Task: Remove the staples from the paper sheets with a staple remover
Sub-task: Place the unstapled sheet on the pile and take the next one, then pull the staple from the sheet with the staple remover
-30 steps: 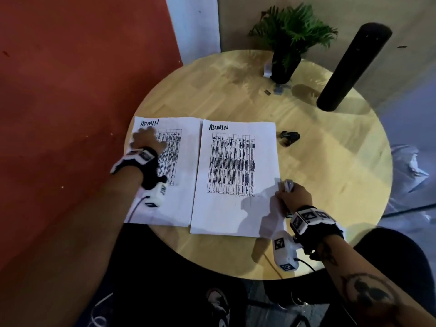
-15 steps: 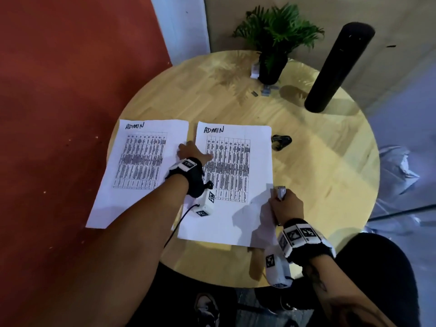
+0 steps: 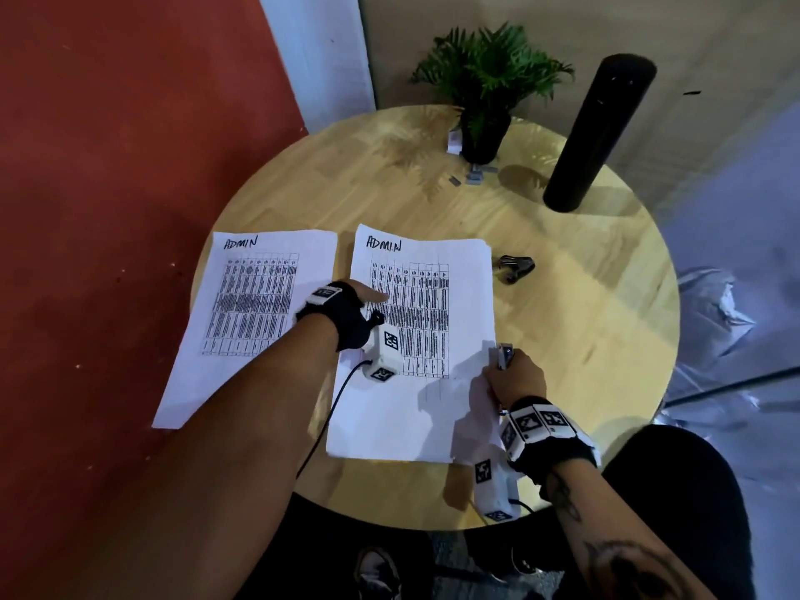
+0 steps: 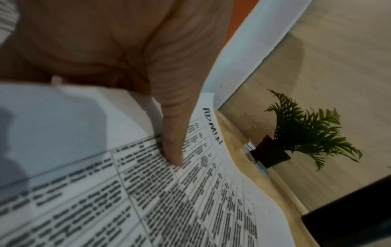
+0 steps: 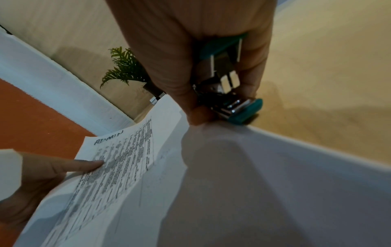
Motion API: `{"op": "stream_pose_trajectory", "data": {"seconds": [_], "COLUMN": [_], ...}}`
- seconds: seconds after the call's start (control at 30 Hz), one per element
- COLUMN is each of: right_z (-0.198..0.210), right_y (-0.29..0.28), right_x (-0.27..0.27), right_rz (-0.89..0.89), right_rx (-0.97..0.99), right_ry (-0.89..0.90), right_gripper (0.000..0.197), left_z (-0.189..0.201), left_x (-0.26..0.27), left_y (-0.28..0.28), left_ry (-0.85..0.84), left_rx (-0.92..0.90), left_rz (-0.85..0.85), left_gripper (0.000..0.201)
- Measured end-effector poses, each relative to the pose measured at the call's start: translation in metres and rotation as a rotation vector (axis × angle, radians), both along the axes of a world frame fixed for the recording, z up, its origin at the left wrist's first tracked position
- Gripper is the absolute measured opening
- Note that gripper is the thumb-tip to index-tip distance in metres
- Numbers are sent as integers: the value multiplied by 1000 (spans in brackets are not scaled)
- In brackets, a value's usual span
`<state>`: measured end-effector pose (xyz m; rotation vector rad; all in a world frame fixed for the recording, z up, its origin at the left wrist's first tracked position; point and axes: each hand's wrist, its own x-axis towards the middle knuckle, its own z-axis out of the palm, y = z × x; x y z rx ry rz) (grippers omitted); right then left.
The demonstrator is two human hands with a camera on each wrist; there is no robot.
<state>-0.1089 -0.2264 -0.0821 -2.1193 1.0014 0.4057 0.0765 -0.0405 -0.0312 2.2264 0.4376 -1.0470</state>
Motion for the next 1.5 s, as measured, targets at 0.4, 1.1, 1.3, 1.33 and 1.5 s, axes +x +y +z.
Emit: {"op": "stream_pose_trajectory", "data": {"seconds": [0.4,1.1,1.3,1.33,1.5], "right_z": [3,136,160,154,126], "right_y": [0,-16,40,48,60], "right_x": [-1,19,0,-7,-26], "right_rz": [9,-297,-515,-540,-492], "right_rx": [24,650,255,264,298], "right_ry": [13,-835,-1156,-1139,-1067], "right_gripper": [36,28,25,24,19], "left_z": [-16,108,139,134,129], "left_x": [-28,-81,-130,-136,-149], "left_y": [30,45,33,32,40], "left_ry": [23,-489,-919,-907,-767], "left_rx": [-296,-799,-863,-887,-1012], "left_rz": [285,34,155,194,331], "left_gripper": [82,46,19,22,30]}}
